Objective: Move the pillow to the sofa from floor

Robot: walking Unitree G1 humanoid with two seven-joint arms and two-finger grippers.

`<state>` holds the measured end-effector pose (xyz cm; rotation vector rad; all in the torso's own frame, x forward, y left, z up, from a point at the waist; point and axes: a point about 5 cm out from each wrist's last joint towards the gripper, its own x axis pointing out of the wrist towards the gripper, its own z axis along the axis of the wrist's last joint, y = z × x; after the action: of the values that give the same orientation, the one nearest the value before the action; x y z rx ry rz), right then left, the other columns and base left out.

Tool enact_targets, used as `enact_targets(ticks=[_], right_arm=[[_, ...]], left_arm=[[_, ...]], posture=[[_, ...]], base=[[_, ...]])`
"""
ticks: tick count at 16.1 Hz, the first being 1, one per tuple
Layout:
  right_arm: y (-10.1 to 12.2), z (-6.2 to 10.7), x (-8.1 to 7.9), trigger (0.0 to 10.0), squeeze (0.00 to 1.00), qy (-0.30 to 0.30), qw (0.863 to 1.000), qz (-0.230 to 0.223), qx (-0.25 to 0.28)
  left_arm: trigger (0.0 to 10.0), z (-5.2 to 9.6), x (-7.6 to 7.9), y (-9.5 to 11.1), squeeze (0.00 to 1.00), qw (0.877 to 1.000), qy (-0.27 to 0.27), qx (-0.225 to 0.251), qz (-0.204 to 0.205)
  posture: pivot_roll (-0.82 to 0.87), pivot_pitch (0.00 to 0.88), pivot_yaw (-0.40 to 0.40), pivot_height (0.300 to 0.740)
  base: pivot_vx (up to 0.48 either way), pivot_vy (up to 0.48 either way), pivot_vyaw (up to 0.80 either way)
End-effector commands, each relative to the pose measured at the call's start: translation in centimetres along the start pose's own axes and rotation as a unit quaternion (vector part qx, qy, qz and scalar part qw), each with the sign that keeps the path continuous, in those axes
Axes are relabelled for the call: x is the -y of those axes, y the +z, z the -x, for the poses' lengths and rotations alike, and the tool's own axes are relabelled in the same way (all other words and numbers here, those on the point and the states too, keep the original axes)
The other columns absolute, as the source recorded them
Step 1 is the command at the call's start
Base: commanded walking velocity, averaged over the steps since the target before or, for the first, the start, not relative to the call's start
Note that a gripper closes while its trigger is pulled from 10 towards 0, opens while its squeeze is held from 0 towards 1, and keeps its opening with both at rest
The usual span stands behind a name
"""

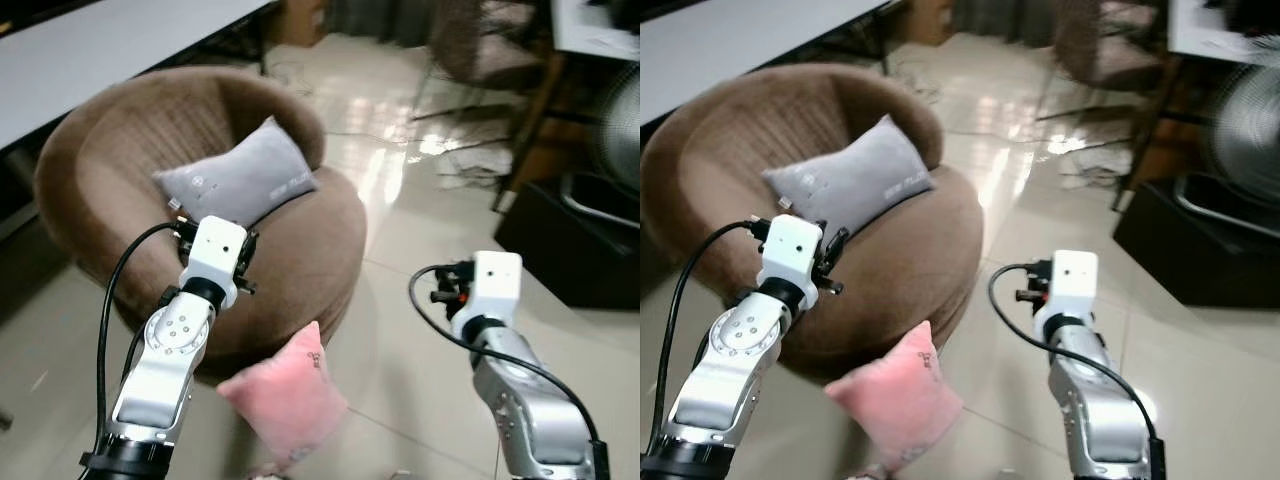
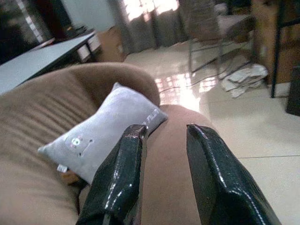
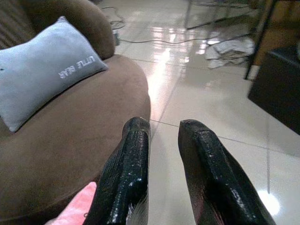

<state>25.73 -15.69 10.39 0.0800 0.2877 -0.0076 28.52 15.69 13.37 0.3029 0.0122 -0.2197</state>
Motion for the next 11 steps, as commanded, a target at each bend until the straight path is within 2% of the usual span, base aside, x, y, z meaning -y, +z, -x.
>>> enact_targets(ticks=[1, 6, 11], right_arm=[[0.07, 0.10, -0.47, 10.0, 0.00, 0.006, 1.000, -0.003, 0.002], [-0.02, 0.33, 0.18, 10.0, 0.00, -0.001, 1.000, 0.002, -0.001], [-0.28, 0.58, 0.12, 10.0, 0.00, -0.006, 1.000, -0.003, -0.004]], left_arm=[[10.0, 0.14, -0.60, -0.10, 0.00, 1.000, 0.010, -0.002, -0.009], [10.0, -0.25, -0.20, 0.12, 0.00, 1.000, 0.003, 0.003, -0.007], [10.0, -0.44, -0.18, 0.17, 0.00, 1.000, 0.000, 0.005, -0.007]], posture=[[-0.03, 0.035, 0.028, 0.740], [-0.04, 0.044, 0.033, 0.740], [-0.04, 0.046, 0.043, 0.740]], base=[[0.000, 0.390, -0.80], [0.000, 0.392, -0.80], [0.000, 0.392, -0.80]])
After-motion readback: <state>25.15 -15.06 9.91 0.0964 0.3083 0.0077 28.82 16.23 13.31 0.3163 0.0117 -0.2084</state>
